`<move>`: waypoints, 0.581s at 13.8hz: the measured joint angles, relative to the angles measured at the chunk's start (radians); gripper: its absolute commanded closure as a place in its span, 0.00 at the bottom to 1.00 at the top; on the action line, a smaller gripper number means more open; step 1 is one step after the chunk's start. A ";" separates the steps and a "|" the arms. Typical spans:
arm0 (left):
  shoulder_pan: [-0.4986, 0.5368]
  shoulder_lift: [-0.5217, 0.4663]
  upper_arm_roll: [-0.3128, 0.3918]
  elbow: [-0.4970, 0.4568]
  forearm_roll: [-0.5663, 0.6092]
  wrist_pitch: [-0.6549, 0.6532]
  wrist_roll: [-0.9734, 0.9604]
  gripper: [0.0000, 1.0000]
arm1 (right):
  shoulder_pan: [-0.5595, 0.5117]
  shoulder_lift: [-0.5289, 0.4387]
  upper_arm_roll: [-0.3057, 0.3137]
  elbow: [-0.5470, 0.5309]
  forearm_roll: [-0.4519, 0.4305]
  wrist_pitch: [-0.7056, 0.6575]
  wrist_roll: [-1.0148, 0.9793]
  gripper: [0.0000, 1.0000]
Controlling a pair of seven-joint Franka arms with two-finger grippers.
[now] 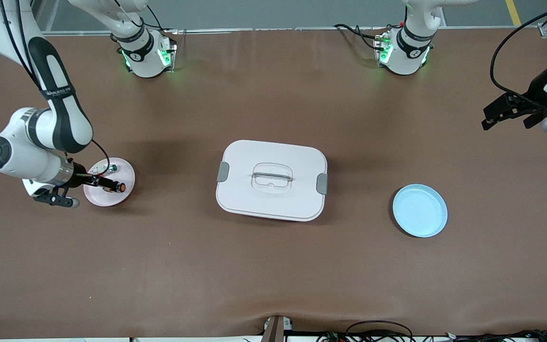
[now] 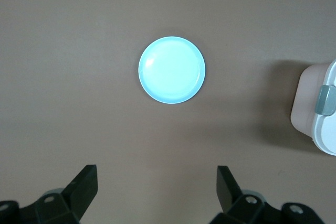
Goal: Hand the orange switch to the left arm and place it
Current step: 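Lower the right gripper onto the orange push-button switch, then close the right gripper on the orange switch and lift it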
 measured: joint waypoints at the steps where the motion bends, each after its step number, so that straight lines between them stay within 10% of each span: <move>1: 0.000 0.000 0.000 0.000 0.000 0.000 0.000 0.00 | -0.001 0.020 0.000 -0.002 0.003 0.018 -0.011 0.00; 8: 0.000 0.000 0.000 0.000 0.000 0.000 0.000 0.00 | -0.002 0.099 0.002 -0.024 0.010 0.118 -0.027 0.00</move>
